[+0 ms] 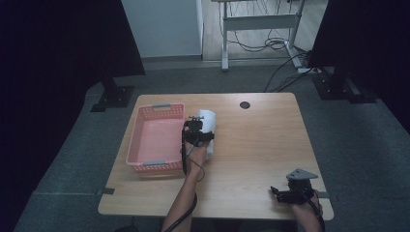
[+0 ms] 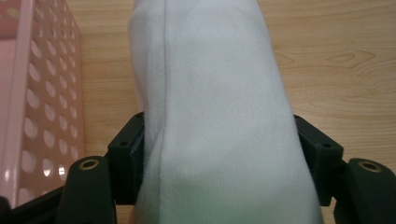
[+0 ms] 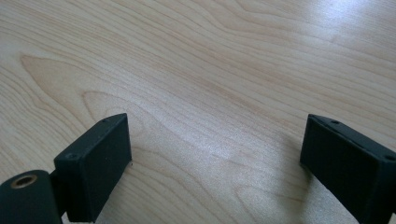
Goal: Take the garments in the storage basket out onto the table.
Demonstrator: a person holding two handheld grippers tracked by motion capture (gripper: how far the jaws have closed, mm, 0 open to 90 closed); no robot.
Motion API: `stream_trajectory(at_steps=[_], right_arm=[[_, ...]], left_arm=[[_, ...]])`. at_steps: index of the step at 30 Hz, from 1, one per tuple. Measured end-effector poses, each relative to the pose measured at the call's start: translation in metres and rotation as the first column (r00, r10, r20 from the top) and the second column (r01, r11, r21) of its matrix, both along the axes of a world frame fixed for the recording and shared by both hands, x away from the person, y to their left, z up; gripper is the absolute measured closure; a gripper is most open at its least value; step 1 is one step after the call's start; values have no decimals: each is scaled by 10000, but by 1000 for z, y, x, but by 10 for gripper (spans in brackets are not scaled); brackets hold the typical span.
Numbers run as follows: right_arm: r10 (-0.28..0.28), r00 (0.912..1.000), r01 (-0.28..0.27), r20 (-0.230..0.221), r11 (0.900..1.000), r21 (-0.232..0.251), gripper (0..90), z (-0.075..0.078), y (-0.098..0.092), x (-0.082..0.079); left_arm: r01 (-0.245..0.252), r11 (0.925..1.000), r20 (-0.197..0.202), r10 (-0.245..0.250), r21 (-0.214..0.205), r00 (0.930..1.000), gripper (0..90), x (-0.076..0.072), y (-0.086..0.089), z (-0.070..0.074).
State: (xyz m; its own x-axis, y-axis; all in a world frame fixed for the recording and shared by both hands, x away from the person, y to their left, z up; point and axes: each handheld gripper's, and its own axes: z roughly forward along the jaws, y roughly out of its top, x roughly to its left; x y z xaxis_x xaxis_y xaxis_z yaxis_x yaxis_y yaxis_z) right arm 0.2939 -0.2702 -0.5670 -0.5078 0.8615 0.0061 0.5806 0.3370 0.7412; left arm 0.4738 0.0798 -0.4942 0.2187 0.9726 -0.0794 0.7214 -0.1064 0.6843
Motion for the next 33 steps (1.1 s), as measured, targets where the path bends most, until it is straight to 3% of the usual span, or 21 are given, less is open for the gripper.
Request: stream_trajectory(at_steps=[22,33], right_arm=[[11,10000,-11,-2,10000,2,82,0,0,0],[13,10000,-13,-4,10000,1,82,0,0,0]], left_arm=[[-38,9999,-250,42,159,9997,274,3,-1,-6],[149,9997,36,-150,210,9999,121,2,-3,1]])
